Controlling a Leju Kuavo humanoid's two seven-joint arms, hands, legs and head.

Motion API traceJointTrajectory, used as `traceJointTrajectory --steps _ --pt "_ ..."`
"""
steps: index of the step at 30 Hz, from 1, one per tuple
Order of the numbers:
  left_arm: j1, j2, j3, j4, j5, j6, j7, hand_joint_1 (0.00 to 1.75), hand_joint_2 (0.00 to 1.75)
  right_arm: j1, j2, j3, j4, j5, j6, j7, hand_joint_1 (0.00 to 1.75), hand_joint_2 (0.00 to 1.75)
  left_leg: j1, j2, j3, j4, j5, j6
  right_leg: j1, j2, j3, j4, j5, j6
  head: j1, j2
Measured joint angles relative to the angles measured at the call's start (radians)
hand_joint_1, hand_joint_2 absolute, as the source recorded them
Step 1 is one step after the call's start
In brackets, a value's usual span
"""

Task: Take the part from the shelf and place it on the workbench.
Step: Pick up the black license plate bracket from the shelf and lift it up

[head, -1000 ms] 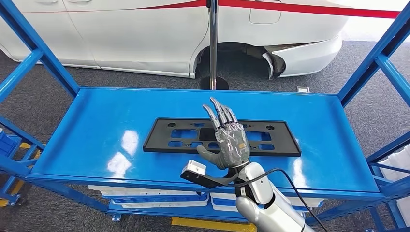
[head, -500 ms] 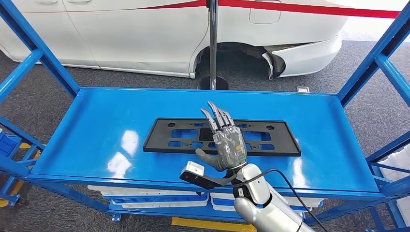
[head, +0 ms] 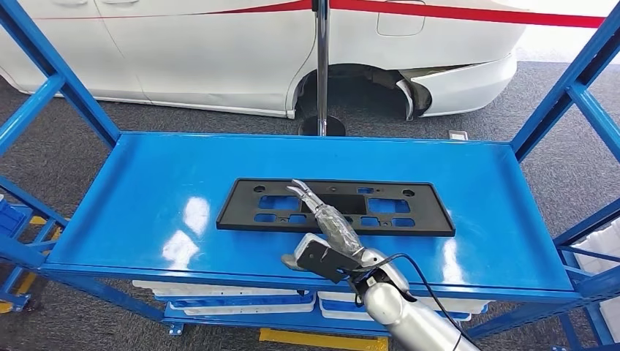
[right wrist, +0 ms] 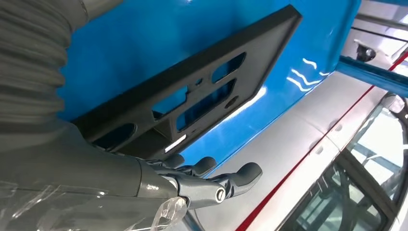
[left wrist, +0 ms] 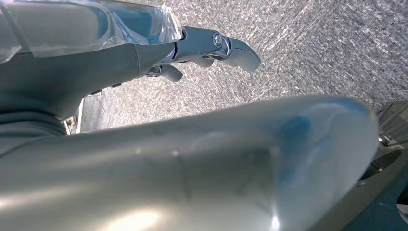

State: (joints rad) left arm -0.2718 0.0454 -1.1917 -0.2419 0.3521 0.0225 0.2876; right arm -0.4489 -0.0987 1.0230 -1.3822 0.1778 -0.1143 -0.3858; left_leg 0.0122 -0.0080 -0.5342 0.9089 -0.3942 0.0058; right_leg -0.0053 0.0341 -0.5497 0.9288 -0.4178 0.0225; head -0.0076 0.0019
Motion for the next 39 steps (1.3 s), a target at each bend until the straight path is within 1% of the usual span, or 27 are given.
traceJointTrajectory --steps 3,9,11,16,18,28,39 --pt "0.000 0.001 0.000 0.000 0.000 0.000 0.000 0.00 0.00 0.000 -0.003 -0.009 0.006 0.006 0.011 -0.012 0.00 1.75 0.000 0.000 0.000 0.000 0.000 0.000 0.000 0.000 0.000 0.000 0.000 0.000 0.000 0.000" --pt "0.000 0.002 0.000 0.000 0.000 0.000 0.000 0.00 0.00 0.000 -0.004 -0.011 0.011 0.129 -0.030 0.027 0.00 1.75 0.000 0.000 0.000 0.000 0.000 0.000 0.000 0.000 0.000 0.000 0.000 0.000 0.000 0.000" --pt "0.000 0.002 0.000 0.000 0.000 0.000 0.000 0.00 0.00 -0.002 -0.004 -0.009 0.011 0.222 -0.068 0.065 0.00 1.75 0.000 0.000 0.000 0.000 0.000 0.000 0.000 0.000 0.000 0.000 0.000 0.000 0.000 0.000" --pt "0.001 0.002 0.000 0.000 -0.001 0.002 0.002 0.00 0.00 -0.014 -0.002 0.021 0.010 0.553 -0.155 0.207 0.00 1.75 0.000 0.000 0.000 0.000 0.000 0.000 0.000 0.000 0.000 0.000 0.000 0.000 0.000 0.000" --pt "0.001 0.002 0.000 0.000 -0.002 0.002 0.002 0.00 0.00 -0.020 -0.002 0.043 0.010 0.627 -0.170 0.237 0.00 1.75 0.000 0.000 0.000 0.000 0.000 0.000 0.000 0.000 0.000 0.000 0.000 0.000 0.000 0.000" --pt "0.000 0.002 0.001 0.000 -0.013 0.002 0.006 0.00 0.00 -0.052 -0.001 0.114 0.010 0.753 -0.205 0.296 0.00 1.75 0.000 0.000 0.000 0.000 0.000 0.000 0.000 0.000 0.000 0.000 0.000 0.000 0.000 0.000" --pt "0.000 0.003 0.004 0.000 -0.010 0.002 0.005 0.00 0.00 -0.065 -0.001 0.153 0.010 0.774 -0.211 0.318 0.00 1.75 0.000 0.000 0.000 0.000 0.000 0.000 0.000 0.000 0.000 0.000 0.000 0.000 0.000 0.000"
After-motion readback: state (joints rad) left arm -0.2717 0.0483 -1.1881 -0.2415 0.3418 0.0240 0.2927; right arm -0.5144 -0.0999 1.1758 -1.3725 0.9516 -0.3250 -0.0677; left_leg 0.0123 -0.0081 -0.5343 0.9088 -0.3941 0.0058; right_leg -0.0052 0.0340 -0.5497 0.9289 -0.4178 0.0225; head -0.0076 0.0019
